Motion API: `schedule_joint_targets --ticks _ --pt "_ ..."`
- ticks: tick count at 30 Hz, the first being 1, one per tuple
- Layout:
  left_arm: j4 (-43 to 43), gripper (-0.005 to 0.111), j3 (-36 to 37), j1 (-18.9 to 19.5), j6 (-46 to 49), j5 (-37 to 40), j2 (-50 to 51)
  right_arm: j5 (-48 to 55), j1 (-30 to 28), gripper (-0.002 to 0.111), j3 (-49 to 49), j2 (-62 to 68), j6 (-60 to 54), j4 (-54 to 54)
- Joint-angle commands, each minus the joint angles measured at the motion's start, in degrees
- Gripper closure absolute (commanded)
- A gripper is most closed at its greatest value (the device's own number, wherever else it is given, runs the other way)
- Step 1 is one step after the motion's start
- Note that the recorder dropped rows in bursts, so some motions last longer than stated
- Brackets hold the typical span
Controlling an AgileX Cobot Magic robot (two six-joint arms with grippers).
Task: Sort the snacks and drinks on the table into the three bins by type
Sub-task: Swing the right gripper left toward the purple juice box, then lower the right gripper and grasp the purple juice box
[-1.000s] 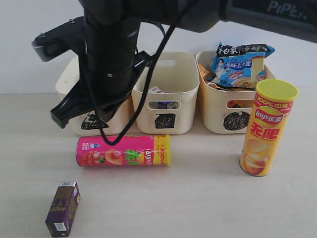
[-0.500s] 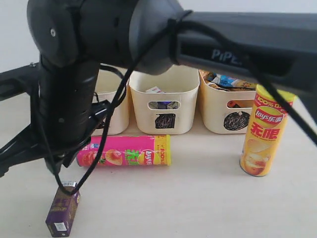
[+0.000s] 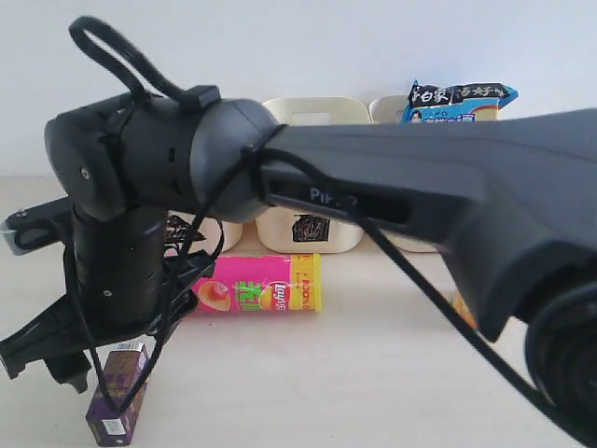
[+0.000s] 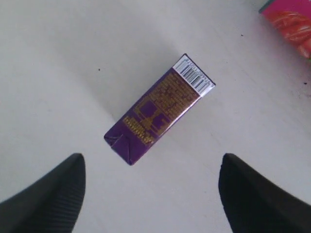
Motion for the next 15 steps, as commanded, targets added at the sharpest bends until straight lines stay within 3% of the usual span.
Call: schedule_joint_targets --ticks 1,15 --pt "0.03 0.102 -0.02 0.19 -0.31 -0.22 -0.17 -4.63 0.17 0.040 -0.26 1.27 2.34 -1.22" --pt "0.03 0.102 -0.02 0.19 -0.31 -0.22 -0.17 -6.48 0.63 0.040 -6.20 9.74 6.74 -3.64"
